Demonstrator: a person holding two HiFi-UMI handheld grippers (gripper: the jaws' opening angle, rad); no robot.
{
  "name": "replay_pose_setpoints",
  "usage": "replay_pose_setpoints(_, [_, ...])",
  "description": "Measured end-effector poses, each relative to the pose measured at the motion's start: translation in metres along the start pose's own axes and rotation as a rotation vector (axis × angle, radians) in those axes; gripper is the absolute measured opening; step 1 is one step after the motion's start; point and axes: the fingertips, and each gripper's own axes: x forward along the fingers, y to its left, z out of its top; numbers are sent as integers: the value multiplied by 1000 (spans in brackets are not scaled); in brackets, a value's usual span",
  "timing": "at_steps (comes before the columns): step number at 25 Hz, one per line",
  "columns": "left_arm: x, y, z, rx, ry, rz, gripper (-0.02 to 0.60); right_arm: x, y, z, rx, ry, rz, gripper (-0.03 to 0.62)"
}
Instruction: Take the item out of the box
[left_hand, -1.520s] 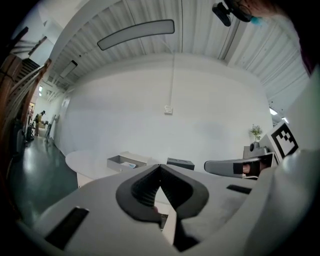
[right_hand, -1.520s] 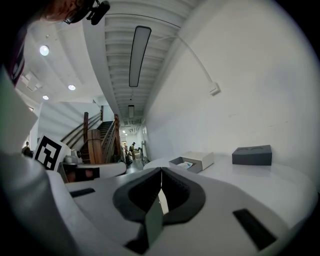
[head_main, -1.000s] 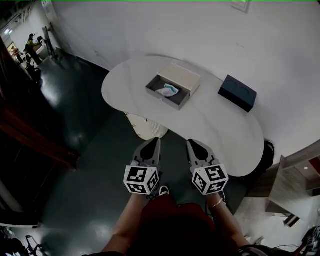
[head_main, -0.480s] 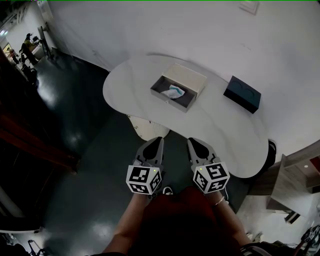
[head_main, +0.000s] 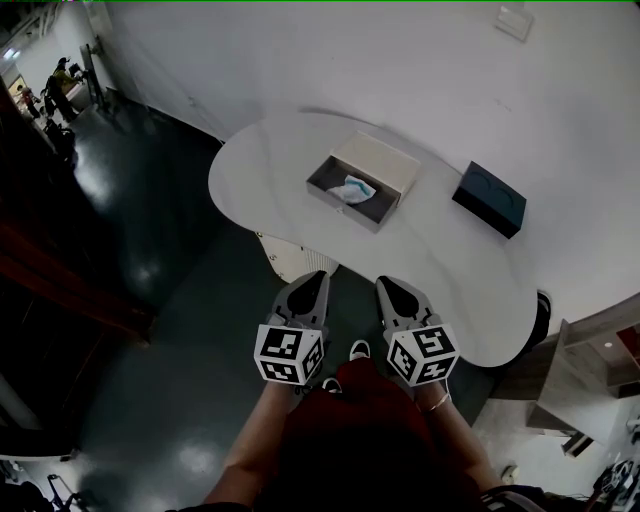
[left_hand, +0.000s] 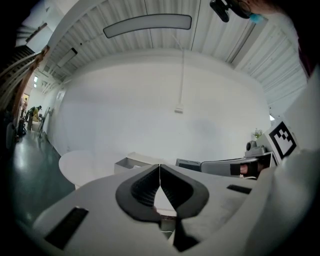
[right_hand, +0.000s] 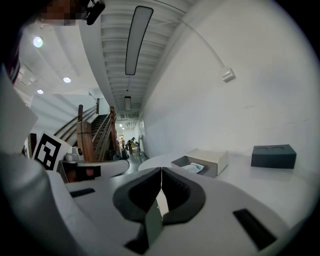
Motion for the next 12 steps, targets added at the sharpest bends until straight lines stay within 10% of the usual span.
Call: replay_pose_setpoints(12, [44,17,-1,0,45,1,23,32,-31,7,26,9,-21,15])
